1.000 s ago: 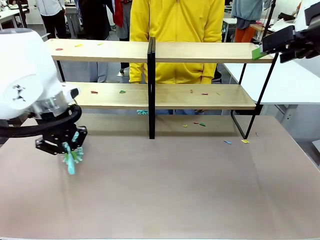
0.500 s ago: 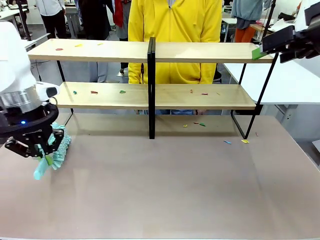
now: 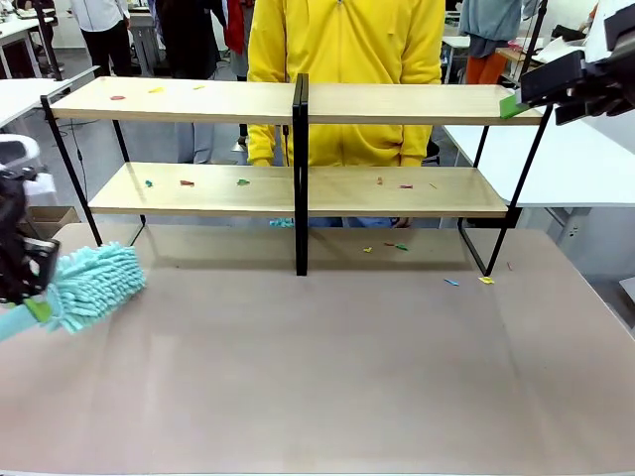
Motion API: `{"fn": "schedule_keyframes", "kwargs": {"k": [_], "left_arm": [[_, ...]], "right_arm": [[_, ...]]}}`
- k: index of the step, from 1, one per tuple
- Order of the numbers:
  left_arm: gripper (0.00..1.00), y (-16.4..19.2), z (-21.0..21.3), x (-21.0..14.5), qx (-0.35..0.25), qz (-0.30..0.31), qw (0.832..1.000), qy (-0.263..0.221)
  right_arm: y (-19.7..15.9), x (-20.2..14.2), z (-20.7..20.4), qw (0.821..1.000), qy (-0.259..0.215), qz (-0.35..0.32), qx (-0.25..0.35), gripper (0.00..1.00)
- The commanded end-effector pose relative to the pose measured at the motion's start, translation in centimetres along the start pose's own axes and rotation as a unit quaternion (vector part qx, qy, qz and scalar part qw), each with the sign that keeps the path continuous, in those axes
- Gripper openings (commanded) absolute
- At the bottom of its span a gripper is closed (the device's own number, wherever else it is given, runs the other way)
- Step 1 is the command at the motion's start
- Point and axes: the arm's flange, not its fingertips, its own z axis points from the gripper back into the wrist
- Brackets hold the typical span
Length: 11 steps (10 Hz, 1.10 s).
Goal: Clean the shelves.
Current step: Clean a randomly selected level of the Shelf with the Duster.
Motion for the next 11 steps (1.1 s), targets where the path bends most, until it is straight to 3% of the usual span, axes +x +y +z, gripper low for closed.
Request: {"fn": "schedule_keyframes", "kwargs": {"k": [1, 3, 5, 6, 7, 8, 9, 10, 11], "left_arm": [[0.00, 2.9, -3.7, -4.5, -0.065, -0.030, 0.997, -0.016], [0.00, 4.3, -2.4, -5.7, -0.118, -0.160, 0.980, 0.021], [0.00, 5.3, -1.9, -6.0, -0.153, -0.294, 0.942, 0.045], [0.00, 3.3, 2.3, -2.8, -0.105, -0.155, 0.982, 0.008], [0.00, 3.3, 2.3, -2.8, -0.105, -0.155, 0.982, 0.008], [0.12, 4.1, 2.2, -3.6, -0.127, -0.231, 0.964, 0.022], [0.12, 3.0, 2.3, -3.5, -0.177, -0.356, 0.916, 0.055], [0.12, 3.7, 3.4, -4.0, -0.194, -0.496, 0.840, 0.105], [0.12, 5.5, 5.2, -4.4, -0.232, -0.571, 0.776, 0.134]], "right_arm": [[-0.1, 0.1, 0.0, 1.000, -0.001, -0.001, 0.003, 1.00], [-0.1, 0.1, 0.0, 1.000, -0.001, -0.001, 0.003, 1.00], [-0.1, 0.1, 0.0, 1.000, -0.001, -0.001, 0.003, 1.00], [-0.1, 0.1, 0.0, 1.000, -0.001, -0.001, 0.003, 1.00], [-0.1, 0.1, 0.0, 1.000, -0.001, -0.001, 0.003, 1.00], [-0.1, 0.1, 0.0, 1.000, -0.001, -0.001, 0.003, 1.00], [-0.1, 0.1, 0.0, 1.000, -0.001, -0.001, 0.003, 1.00], [-0.1, 0.1, 0.0, 1.000, -0.001, -0.001, 0.003, 1.00], [-0.1, 0.1, 0.0, 1.000, -0.001, -0.001, 0.003, 1.00]]}}
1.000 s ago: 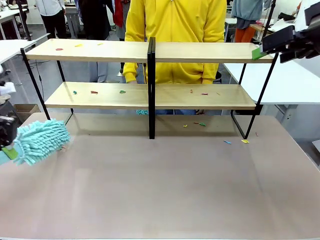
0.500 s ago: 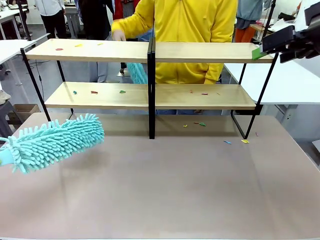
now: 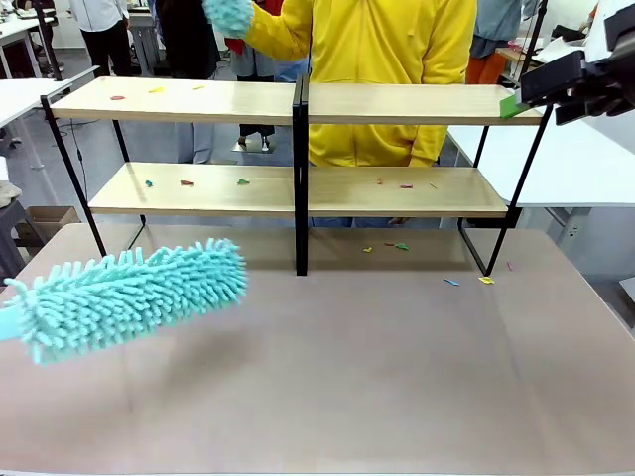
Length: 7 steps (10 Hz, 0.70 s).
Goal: Clean the shelves.
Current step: Clean a randomly selected level of the Shelf with the Duster.
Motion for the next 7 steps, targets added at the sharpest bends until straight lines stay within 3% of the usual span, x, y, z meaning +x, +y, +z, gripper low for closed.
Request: {"fn": "schedule_keyframes", "kwargs": {"k": [1, 2, 5, 6, 7], "left_arm": [[0.12, 1.3, 4.9, -3.5, -0.123, -0.263, 0.953, 0.093], [0.12, 2.0, 7.2, -5.6, -0.160, -0.311, 0.935, 0.064], [0.12, 5.5, 16.8, -15.3, -0.201, -0.344, 0.909, -0.124], [0.12, 6.3, 20.5, -18.4, -0.215, -0.321, 0.902, -0.192], [0.12, 7.0, 23.6, -20.6, -0.205, -0.255, 0.906, -0.269]], "right_arm": [[-0.1, 0.1, 0.0, 1.000, -0.001, -0.002, 0.003, 1.00], [-0.1, 0.1, 0.0, 1.000, -0.001, -0.002, 0.003, 1.00], [-0.1, 0.1, 0.0, 1.000, -0.001, -0.002, 0.003, 1.00], [-0.1, 0.1, 0.0, 1.000, -0.001, -0.002, 0.003, 1.00], [-0.1, 0.1, 0.0, 1.000, -0.001, -0.002, 0.003, 1.00]]}}
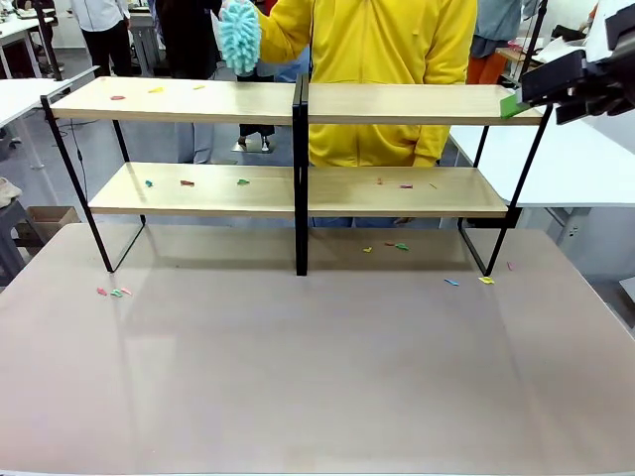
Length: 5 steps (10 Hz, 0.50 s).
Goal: Clean the shelves.
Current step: Clean a randomly selected level of the Shelf with the Duster.
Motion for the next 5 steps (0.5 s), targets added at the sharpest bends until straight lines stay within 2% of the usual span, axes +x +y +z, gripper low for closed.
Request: {"fn": "schedule_keyframes", "kwargs": {"k": [1, 2, 3, 4, 5], "left_arm": [[0.12, -7.4, 9.2, 1.7, 0.020, 0.027, 0.992, -0.123], [0.12, -7.9, 10.8, 0.6, 0.046, 0.049, 0.985, -0.157], [0.12, -7.2, 11.7, 0.3, 0.065, 0.127, 0.965, -0.219], [0.12, -4.8, 12.1, 0.7, 0.101, 0.277, 0.915, -0.275], [0.12, -4.7, 9.0, -1.2, 0.031, 0.077, 0.982, -0.170]], "right_arm": [[0.0, 0.0, 0.0, 1.000, -0.001, -0.001, 0.003, 1.00], [0.0, 0.0, 0.0, 1.000, -0.001, -0.001, 0.003, 1.00], [0.0, 0.0, 0.0, 1.000, -0.001, -0.001, 0.003, 1.00], [0.0, 0.0, 0.0, 1.000, -0.001, -0.001, 0.003, 1.00], [0.0, 0.0, 0.0, 1.000, -0.001, -0.001, 0.003, 1.00]]}}
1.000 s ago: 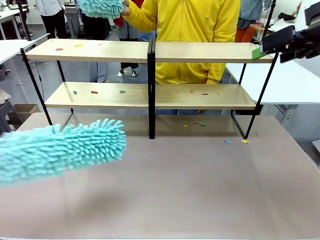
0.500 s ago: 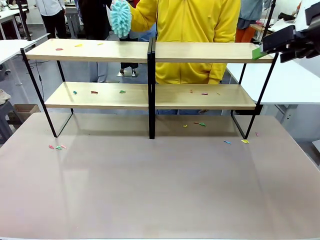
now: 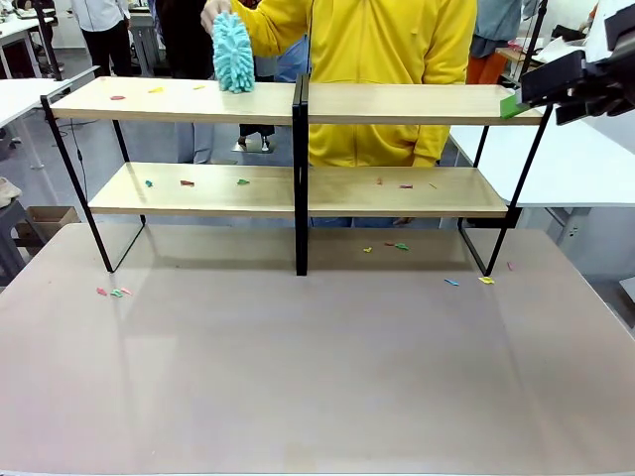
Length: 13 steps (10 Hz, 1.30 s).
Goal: Clean the shelves.
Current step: Clean a randomly selected level of the Shelf with the Duster, then clean another randomly selected level of the Shelf with the Duster.
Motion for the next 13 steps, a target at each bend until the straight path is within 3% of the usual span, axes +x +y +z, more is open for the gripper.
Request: {"fn": "schedule_keyframes", "kwargs": {"k": [1, 13], "left_arm": [[0.12, 1.67, -2.42, -0.99, -0.051, -0.070, 0.996, 0.036], [0.12, 1.67, -2.42, -0.99, -0.051, -0.070, 0.996, 0.036]], "right_arm": [[-0.01, 0.06, 0.01, 1.000, -0.001, -0.001, 0.003, 1.00], [-0.01, 0.06, 0.01, 1.000, -0.001, -0.001, 0.003, 1.00]]}}
